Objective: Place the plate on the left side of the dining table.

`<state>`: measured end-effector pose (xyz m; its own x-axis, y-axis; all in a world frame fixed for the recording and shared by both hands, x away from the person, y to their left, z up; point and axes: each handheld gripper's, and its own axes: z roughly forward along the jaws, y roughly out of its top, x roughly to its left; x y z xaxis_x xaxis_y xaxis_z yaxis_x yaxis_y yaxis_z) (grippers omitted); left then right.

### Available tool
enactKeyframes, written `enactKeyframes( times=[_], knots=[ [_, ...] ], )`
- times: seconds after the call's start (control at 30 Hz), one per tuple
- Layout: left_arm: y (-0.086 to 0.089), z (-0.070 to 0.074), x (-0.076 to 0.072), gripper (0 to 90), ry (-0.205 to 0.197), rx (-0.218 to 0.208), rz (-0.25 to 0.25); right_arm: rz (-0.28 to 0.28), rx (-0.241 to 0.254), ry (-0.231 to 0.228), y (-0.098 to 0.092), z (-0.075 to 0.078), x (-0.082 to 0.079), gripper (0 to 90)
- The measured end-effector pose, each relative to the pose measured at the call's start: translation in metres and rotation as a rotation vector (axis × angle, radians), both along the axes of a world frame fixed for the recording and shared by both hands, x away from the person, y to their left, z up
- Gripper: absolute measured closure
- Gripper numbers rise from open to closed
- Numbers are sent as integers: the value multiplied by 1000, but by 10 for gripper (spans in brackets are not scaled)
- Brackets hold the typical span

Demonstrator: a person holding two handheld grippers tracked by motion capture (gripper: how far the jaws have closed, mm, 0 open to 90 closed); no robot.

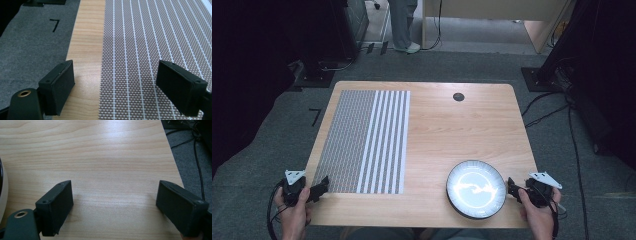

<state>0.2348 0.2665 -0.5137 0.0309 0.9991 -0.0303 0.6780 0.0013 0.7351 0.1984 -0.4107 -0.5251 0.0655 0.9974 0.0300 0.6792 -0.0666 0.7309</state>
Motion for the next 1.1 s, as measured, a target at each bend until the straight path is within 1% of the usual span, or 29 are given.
enactKeyframes(
  times=[0.13,0.33,0.47,0.5,0.57,0.8,0.93,1.1],
  knots=[
    [1,1,0,152,-11,-4,13,0,0,0,0,0,0,141],
    [-4,6,0,151,-19,-1,6,-1,0,-3,0,0,0,147],
    [-8,9,-1,151,-28,-5,-1,-17,-2,-8,0,0,-1,152],
    [-10,11,-1,152,-33,-12,-3,-35,1,-17,-1,1,-2,158],
    [-12,13,-1,151,-38,-21,-6,-45,3,-22,-2,1,-3,160],
    [-25,21,-1,151,-52,-24,-32,-59,26,-48,-3,6,-5,168],
    [-33,24,-1,151,-55,-27,-51,-59,45,-52,-3,8,-6,168],
    [-44,28,0,151,-57,-49,-73,-58,67,-65,-2,11,-7,170]
  ],
)
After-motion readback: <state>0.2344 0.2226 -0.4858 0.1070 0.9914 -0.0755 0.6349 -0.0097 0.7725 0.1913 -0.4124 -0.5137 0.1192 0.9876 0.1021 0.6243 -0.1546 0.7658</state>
